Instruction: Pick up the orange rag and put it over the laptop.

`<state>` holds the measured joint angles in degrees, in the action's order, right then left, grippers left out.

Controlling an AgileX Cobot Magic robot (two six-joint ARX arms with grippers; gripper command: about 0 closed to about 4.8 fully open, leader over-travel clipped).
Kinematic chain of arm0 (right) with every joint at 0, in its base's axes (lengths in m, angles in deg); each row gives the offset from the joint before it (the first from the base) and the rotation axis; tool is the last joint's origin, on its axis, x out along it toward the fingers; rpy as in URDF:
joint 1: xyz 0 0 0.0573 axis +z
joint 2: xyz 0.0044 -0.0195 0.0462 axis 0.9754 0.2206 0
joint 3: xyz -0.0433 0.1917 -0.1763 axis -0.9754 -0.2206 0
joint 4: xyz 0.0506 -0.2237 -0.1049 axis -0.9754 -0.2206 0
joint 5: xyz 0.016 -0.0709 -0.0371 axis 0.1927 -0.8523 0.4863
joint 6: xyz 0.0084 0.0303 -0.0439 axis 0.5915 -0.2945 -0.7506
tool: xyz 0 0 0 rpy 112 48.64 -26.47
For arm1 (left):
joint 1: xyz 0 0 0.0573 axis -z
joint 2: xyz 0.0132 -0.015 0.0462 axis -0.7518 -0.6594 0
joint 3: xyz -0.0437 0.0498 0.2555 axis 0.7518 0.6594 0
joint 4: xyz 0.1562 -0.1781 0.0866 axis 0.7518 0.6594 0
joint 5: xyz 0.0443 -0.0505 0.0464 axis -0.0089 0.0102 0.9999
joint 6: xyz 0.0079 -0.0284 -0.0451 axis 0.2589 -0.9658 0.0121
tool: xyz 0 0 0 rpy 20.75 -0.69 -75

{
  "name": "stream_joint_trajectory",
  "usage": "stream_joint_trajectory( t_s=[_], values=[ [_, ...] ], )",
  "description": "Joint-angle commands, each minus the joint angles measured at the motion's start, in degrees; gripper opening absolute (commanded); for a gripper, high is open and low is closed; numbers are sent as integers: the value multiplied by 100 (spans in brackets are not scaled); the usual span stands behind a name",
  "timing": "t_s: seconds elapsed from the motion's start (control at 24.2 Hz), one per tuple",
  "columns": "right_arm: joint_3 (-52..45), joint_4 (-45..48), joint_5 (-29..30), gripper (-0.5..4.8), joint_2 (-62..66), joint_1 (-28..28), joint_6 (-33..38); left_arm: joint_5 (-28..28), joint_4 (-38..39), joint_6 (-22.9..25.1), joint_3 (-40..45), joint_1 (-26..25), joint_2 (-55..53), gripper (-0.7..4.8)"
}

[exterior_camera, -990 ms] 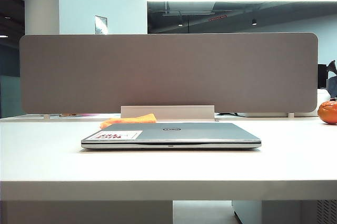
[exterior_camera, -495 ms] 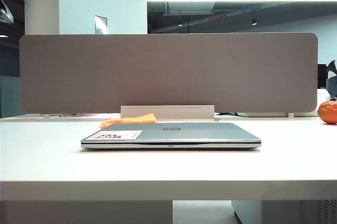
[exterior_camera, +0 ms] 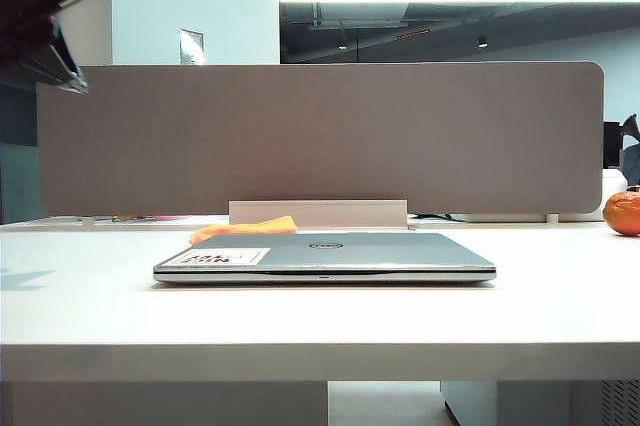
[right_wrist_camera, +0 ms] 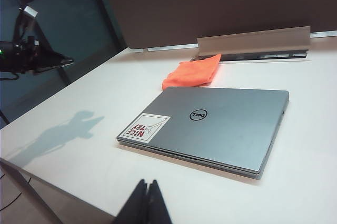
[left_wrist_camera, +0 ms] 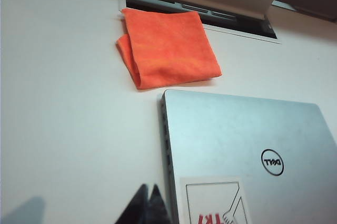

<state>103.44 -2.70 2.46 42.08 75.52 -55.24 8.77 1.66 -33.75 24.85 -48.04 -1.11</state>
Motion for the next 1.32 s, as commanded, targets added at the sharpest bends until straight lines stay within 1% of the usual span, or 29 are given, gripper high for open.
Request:
stream_joint_trajectory(
  t_s=[0.04, 0.21, 0.41, 0.54, 0.66, 0.74, 0.78, 0.82, 0.91, 0.95, 1.11, 1.15, 1.24, 1.32],
  values=[
    [26, 57, 13, -5, -2, -4, 24, -79, -131, -208, -302, -2, -289, -5],
    [24, 55, 13, -5, 0, -4, 24, -81, -138, -212, -988, 0, -1025, -5],
    [24, 55, 11, -5, 0, -4, 22, -81, -173, -212, -1635, 70, -1718, -5],
    [24, 55, 11, -5, 0, -4, 22, -76, -219, -214, -2035, 153, -2177, -5],
    [24, 55, 7, -5, 0, -4, 22, -42, -319, -214, -2597, 269, -2865, -3],
    [24, 57, -9, -5, 0, -4, 22, -33, -354, -363, -2955, 295, -3272, 1],
    [24, 57, -9, -5, 0, -4, 20, -31, -363, -415, -3053, 317, -3388, 14],
    [24, 57, -9, -5, -2, -4, 22, -35, -398, -457, -3150, 319, -3499, 46],
    [24, 57, -9, -5, -2, -4, 22, -31, -529, -584, -3370, 323, -3786, 168],
    [24, 57, -11, -5, -2, -4, 20, -35, -588, -643, -3456, 332, -3893, 197],
    [24, 57, -11, -5, -2, -4, 20, -37, -664, -728, -3897, 345, -4385, 207],
    [24, 57, -11, -5, -2, -4, 20, -63, -643, -728, -4131, 348, -4607, 208],
    [24, 57, -20, -5, 0, -4, 17, -81, -669, -868, -4409, 356, -4931, 216],
    [24, 55, -31, -5, -2, -4, 17, -79, -730, -879, -4511, 396, -5101, 216]
  ],
)
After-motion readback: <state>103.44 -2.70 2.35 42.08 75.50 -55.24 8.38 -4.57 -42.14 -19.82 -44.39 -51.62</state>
